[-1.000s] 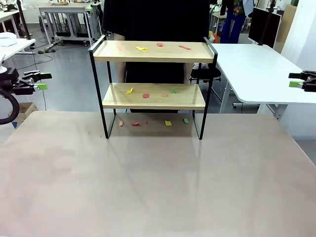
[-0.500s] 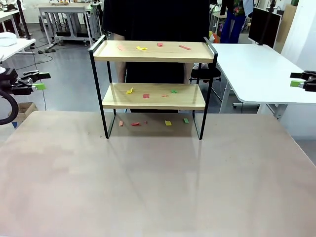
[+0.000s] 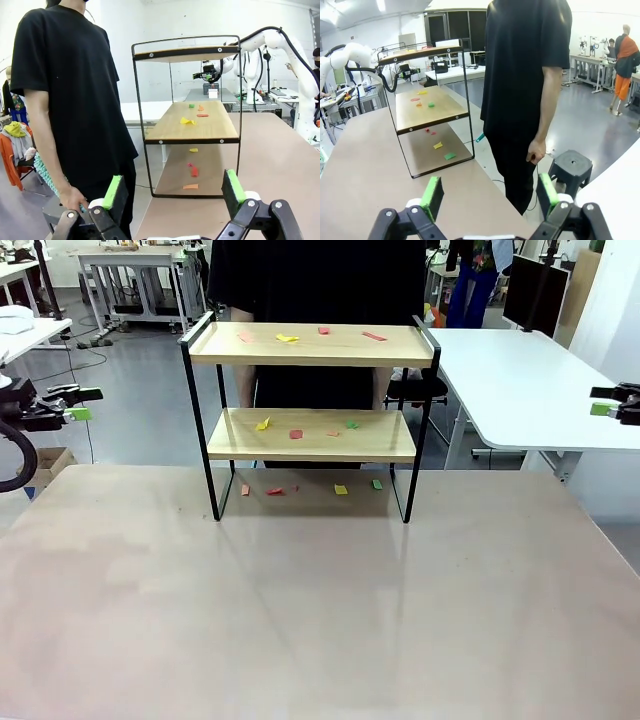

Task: Clean the shelf.
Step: Pick up the Duster handed by the human.

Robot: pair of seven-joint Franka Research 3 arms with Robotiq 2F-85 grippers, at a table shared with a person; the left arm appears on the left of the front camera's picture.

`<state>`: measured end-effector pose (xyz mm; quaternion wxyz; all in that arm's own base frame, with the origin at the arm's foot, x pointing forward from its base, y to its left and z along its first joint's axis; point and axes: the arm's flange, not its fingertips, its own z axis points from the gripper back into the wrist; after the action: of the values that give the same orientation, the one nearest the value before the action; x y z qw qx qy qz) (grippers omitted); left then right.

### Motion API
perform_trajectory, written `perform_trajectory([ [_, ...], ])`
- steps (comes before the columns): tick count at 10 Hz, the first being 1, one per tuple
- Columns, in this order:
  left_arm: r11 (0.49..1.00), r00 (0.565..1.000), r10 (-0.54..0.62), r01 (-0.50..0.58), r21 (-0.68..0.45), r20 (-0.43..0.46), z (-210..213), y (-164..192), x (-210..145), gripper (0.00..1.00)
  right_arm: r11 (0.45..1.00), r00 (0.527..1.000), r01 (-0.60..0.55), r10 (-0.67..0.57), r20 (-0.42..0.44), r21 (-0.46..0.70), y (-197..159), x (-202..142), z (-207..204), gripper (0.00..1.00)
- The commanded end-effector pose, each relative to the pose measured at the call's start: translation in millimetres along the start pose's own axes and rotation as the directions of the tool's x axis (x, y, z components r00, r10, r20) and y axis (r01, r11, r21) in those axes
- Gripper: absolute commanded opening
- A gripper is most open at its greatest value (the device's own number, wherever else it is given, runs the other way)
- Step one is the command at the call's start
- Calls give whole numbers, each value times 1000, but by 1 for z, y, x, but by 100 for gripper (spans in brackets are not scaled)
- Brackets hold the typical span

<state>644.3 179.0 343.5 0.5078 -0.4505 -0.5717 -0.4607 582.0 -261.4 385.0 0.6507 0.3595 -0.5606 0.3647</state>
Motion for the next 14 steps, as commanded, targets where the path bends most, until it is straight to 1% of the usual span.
perform_trajectory([
  [1, 1000, 1000, -27, 27, 0, 1, 1, 0, 1, 100, 1000, 1000, -5, 5, 2, 3, 0, 2, -2, 100],
  [14, 1000, 1000, -27, 27, 0, 1, 1, 0, 1, 100, 1000, 1000, -5, 5, 2, 3, 0, 2, -2, 100],
])
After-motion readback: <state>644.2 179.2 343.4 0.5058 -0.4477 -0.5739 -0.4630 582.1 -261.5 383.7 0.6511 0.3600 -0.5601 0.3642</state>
